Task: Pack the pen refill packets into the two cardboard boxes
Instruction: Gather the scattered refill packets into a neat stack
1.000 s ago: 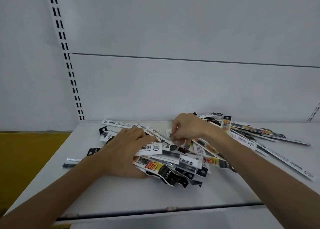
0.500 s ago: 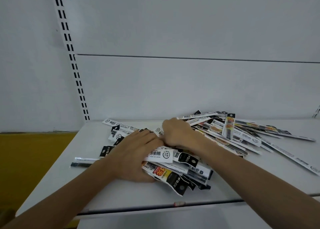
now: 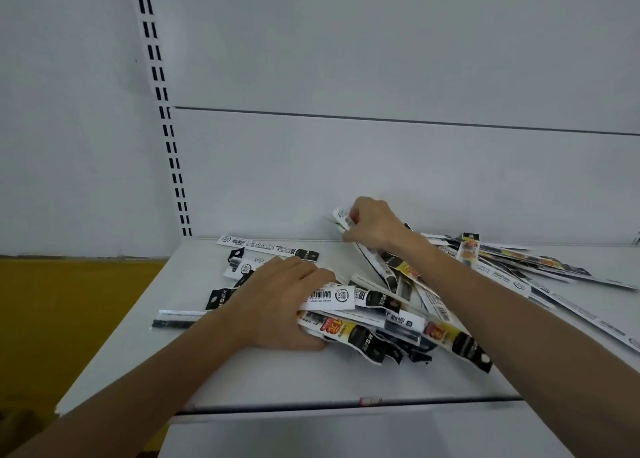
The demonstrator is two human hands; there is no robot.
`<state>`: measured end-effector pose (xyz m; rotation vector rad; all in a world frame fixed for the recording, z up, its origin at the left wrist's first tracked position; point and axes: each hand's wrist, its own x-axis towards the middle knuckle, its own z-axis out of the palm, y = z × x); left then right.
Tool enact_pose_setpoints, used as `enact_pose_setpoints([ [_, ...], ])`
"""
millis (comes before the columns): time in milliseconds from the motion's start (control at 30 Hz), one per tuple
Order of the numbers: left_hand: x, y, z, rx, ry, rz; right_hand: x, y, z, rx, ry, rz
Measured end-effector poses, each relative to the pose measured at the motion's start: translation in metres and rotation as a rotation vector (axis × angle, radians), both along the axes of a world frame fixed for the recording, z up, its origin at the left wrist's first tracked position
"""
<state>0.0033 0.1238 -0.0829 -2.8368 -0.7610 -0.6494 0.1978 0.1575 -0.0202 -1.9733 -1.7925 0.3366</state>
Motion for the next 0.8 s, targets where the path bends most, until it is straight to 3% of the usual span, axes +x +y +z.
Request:
enact_pose_setpoints([
  [100,0.004,0.005,0.003,0.029,-0.030,0.031,-0.008,-0.001,0.005,0.125,0.141,0.155],
  [233,0.005,0.011,0.007,0.058,-0.046,-0.003,-0.021,-0.003,0.002,-0.056,0.075,0.372],
  [400,0.007,0.023,0.005,-0.109,0.112,-0.063,0.027,-0.016,0.007,-0.054,-0.041,0.124],
  [567,0.018,0.033,0.009,-0.256,0.215,-0.060,0.070,-0.049,0.005,-0.315,-0.423,-0.238],
  [633,0.026,0.035,0.009,-0.219,0.215,-0.045,0.080,-0.051,-0.011,-0.395,-0.423,-0.371],
  [733,0.039,0.037,0.008,-0.142,0.214,-0.017,0.084,-0.047,-0.031,-0.442,-0.370,-0.376],
  [800,0.043,0.039,0.008,-0.141,0.192,-0.004,0.084,-0.043,-0.032,-0.320,-0.420,-0.345],
])
